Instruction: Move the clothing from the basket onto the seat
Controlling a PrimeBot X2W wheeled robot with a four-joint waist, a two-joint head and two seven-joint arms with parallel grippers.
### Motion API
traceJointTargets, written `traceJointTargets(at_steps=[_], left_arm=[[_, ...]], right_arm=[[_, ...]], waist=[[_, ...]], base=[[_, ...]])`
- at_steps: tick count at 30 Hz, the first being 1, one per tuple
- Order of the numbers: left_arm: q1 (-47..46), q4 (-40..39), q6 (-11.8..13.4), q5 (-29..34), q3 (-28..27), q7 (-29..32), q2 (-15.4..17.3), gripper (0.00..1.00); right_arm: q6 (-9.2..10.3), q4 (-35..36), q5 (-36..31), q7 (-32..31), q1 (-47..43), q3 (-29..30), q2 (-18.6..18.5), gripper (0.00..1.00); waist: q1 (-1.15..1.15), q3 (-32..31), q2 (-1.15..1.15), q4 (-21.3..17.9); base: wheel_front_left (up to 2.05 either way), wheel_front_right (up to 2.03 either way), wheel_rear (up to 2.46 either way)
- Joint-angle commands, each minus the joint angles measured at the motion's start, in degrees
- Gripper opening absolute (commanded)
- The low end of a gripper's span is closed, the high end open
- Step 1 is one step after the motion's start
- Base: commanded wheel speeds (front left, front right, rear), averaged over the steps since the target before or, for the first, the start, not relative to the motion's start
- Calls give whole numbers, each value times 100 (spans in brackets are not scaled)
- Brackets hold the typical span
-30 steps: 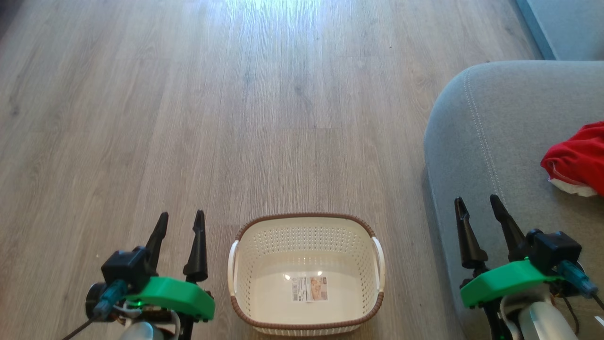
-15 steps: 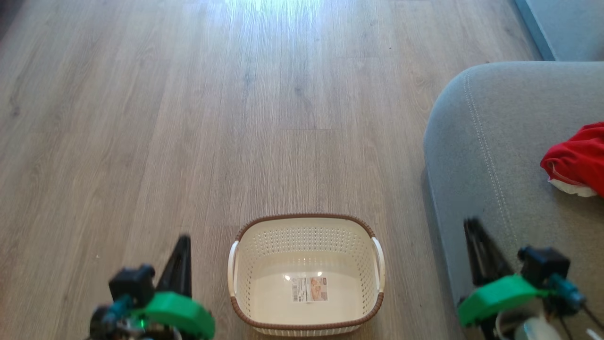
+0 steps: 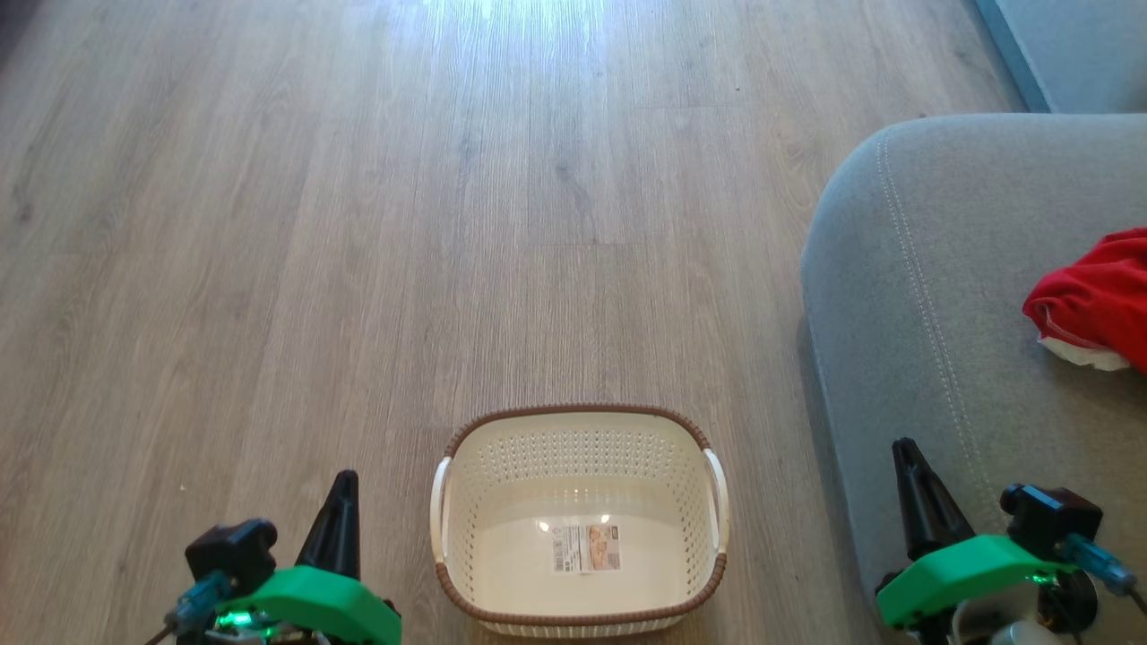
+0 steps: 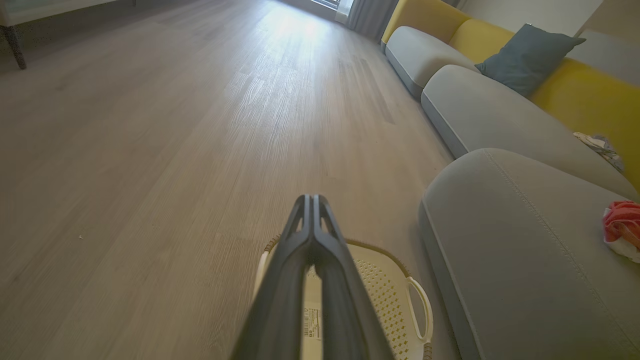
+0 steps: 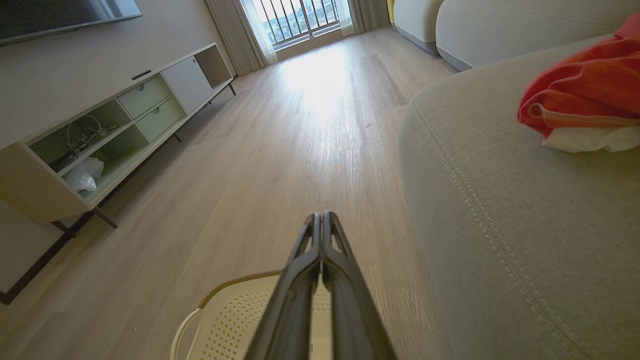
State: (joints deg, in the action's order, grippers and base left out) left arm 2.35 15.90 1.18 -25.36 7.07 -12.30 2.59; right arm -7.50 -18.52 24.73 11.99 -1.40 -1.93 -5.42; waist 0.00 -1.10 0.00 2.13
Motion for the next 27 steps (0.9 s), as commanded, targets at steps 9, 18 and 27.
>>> traceJointTargets(at_steps=[9,18,27], left_arm=[[-326,-180,-80,-589,-200,162,8,0],[-373,-181,-150,-1127,-302,313,10,0],[-420,-181,-219,-1666,-404,465,12,0]], right_arm=[[0,235,605,-154,316,111,27,0],[0,254,1146,-303,355,176,47,0],[0,273,1689,-454,394,241,67,0]], waist=[[0,10,0,-17],[0,20,0,-34],[0,31,0,-51]], base=[[0,0,0],[0,0,0],[0,0,0]])
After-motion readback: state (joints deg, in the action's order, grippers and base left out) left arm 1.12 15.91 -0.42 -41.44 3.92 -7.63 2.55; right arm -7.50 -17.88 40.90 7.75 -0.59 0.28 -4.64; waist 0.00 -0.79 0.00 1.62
